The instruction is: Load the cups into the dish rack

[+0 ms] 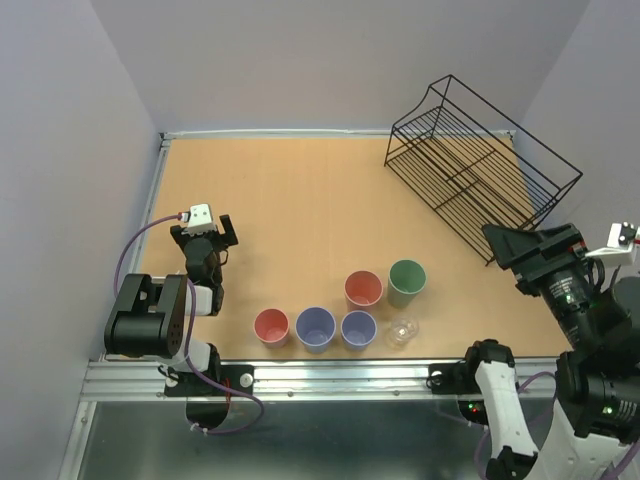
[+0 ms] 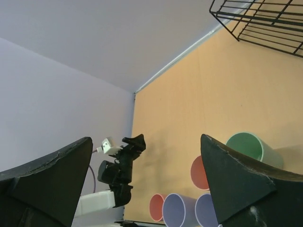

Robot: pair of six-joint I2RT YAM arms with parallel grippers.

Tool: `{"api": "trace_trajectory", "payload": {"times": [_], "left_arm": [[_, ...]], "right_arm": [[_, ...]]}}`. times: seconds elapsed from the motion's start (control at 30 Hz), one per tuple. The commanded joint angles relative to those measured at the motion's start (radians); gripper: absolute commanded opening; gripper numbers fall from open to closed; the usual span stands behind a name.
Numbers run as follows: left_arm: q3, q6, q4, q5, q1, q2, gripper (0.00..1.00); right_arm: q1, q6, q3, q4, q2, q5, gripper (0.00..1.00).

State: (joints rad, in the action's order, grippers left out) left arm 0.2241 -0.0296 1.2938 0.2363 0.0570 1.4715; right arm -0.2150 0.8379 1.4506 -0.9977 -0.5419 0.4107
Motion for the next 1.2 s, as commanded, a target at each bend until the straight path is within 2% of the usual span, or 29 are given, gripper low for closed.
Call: {"api": "trace_trajectory", "payload": {"times": [0.0, 0.1, 0.2, 0.3, 0.33, 0.4, 0.43, 0.57, 0.63, 0.8, 0.87, 1.0, 1.1, 1.17], "left_arm": [[0.014, -0.018, 0.256, 0.009, 0.003, -0.017, 0.99], [0.014, -0.018, 0.256, 0.009, 0.003, -0.017, 0.99], [0.014, -0.018, 0.256, 0.008, 0.003, -0.017, 0.99], [0.014, -0.016, 0.256, 0.009, 0.003, -0.017, 0.99], [0.014, -0.018, 0.256, 0.009, 0.003, -0.019, 0.99], [0.014, -0.018, 0.256, 0.009, 0.003, -0.017, 0.99], [0.014, -0.018, 0.256, 0.008, 0.003, -0.017, 0.99], [0.014, -0.016, 0.256, 0.009, 0.003, -0.016, 0.99], [0.012, -0.016, 0.256, 0.009, 0.003, -0.017, 0.99], [0.014, -0.016, 0.256, 0.008, 0.003, -0.017, 0.99], [0.014, -0.018, 0.256, 0.009, 0.003, -0.017, 0.99], [0.014, -0.018, 0.256, 0.009, 0.003, -0.016, 0.99], [0.015, -0.018, 0.254, 0.009, 0.003, -0.016, 0.99], [0.015, -0.018, 0.254, 0.009, 0.003, -0.017, 0.99]], "right_arm": [[0.005, 0.087, -0.036, 0.034, 0.029, 0.002, 1.0], [0.005, 0.138, -0.056, 0.045, 0.053, -0.035, 1.0], [0.005, 0.153, -0.084, 0.082, 0.053, 0.022, 1.0], [0.003, 0.135, -0.13, 0.091, 0.023, 0.144, 1.0], [0.005, 0.092, -0.157, 0.084, 0.013, 0.251, 1.0], [0.003, 0.026, -0.164, 0.029, -0.022, 0.299, 1.0], [0.005, -0.035, -0.159, -0.017, -0.029, 0.286, 1.0], [0.006, -0.043, -0.22, -0.165, -0.03, 0.226, 1.0], [0.006, -0.122, -0.214, -0.282, -0.1, 0.147, 1.0], [0.006, -0.264, -0.2, -0.329, -0.234, 0.07, 1.0], [0.006, -0.301, -0.193, -0.354, -0.295, 0.007, 1.0], [0.008, -0.333, -0.199, -0.34, -0.377, -0.021, 1.0], [0.011, -0.335, -0.121, -0.317, -0.462, -0.07, 1.0], [0.043, -0.336, -0.053, -0.323, -0.516, -0.16, 1.0]]}}
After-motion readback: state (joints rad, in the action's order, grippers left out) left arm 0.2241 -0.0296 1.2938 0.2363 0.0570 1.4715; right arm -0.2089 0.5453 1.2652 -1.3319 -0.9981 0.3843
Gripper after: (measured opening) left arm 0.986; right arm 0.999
